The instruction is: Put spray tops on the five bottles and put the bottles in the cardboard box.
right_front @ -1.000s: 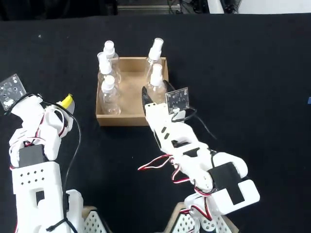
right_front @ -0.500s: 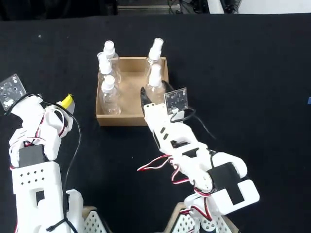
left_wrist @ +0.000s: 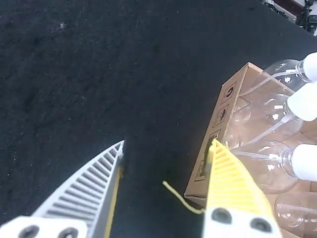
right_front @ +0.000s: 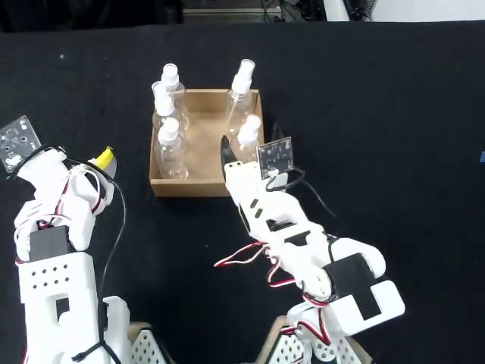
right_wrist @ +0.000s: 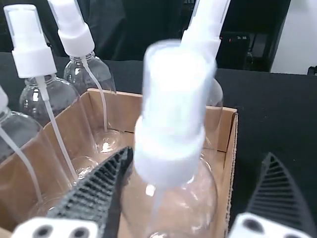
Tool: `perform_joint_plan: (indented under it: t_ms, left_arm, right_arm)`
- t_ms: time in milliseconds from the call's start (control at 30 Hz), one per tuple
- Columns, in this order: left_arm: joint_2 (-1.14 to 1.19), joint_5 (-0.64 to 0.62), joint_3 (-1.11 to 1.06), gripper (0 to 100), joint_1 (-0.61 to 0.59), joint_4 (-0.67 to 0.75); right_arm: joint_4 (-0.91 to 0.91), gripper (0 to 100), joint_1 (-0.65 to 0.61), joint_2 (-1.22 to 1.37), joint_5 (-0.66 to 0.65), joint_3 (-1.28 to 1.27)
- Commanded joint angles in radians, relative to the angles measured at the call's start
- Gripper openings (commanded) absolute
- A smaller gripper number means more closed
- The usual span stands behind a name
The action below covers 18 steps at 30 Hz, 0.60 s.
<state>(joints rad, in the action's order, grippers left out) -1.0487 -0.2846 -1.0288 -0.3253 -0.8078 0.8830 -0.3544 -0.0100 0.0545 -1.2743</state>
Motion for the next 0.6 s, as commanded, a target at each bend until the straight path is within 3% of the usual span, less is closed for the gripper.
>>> perform_joint_plan:
  t_ms: [0,567]
  left_arm:
    - [-0.017,-0.005,0.025,25,0.01,0.025]
    - [-0.017,-0.005,0.027,25,0.01,0.025]
  right_arm:
    - [-0.002,34.9,-0.009,-0.008,-0.002,0.028]
    - [-0.008,34.9,-0.011,-0.065,-0.002,0.002]
